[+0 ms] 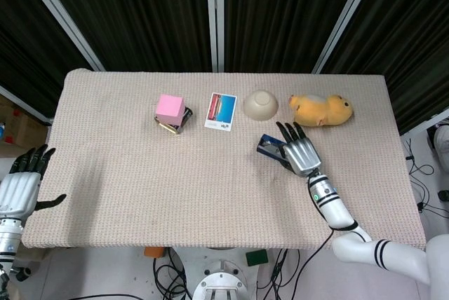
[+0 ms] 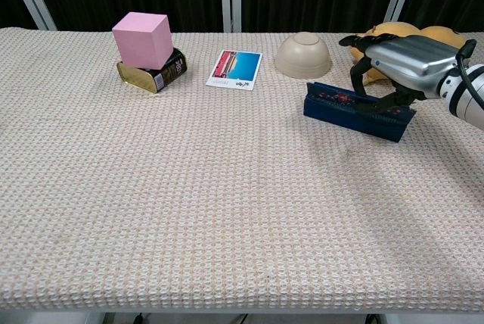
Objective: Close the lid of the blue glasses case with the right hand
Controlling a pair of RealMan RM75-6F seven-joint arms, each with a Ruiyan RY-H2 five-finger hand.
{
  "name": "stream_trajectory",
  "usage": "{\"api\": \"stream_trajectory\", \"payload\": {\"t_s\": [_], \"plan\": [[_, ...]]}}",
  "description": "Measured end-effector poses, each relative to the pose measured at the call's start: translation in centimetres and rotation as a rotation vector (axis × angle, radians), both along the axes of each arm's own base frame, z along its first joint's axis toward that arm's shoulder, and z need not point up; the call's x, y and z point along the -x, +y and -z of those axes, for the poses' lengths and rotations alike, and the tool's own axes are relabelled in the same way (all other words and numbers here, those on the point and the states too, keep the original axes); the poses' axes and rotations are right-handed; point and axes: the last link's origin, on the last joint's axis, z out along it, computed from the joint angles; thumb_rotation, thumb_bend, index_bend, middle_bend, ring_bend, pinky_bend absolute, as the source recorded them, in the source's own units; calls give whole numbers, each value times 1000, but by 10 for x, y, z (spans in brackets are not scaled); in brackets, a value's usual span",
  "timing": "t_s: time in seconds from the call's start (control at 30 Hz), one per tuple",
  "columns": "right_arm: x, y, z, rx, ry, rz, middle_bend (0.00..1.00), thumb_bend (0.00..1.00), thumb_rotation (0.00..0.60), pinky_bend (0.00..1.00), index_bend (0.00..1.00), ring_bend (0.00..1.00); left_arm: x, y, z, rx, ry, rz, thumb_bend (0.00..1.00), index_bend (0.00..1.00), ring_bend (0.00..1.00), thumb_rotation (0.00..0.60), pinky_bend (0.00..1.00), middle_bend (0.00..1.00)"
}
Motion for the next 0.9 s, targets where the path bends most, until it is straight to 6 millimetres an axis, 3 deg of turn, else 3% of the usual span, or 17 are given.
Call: {"api": "stream_trajectory", "payload": {"t_s": [0.5, 0.53, 0.6, 0.67, 0.7, 0.77, 0.9], "plan": [[14, -11, 6, 119, 88, 21, 0, 847, 600, 0, 559, 0, 2, 0, -1, 0, -6, -6, 106, 65, 0, 514, 111, 0], [14, -12, 7, 124, 97, 18, 0, 833, 600, 0, 515, 0, 2, -1, -1, 0, -6, -7, 106, 65, 0, 514, 111, 0], [16, -12, 7, 134, 117, 9, 0, 797, 600, 0, 339, 0, 3, -1, -1, -1, -5, -8, 106, 65, 0, 512, 112, 0], [19, -12, 6, 150, 152, -7, 0, 724, 600, 0, 78, 0, 3, -1, -1, -2, -4, -10, 106, 65, 0, 511, 112, 0], [20, -12, 6, 159, 170, -15, 0, 693, 600, 0, 31, 0, 3, -1, -2, -3, -4, -10, 105, 65, 0, 512, 112, 0], [23, -11, 6, 178, 207, -29, 0, 596, 600, 0, 0, 0, 3, -1, -2, -4, -5, -9, 106, 65, 0, 514, 112, 0], [23, -10, 6, 195, 203, -38, 0, 518, 600, 0, 0, 0, 2, -1, -1, -2, -6, -8, 106, 65, 0, 515, 112, 0]]}}
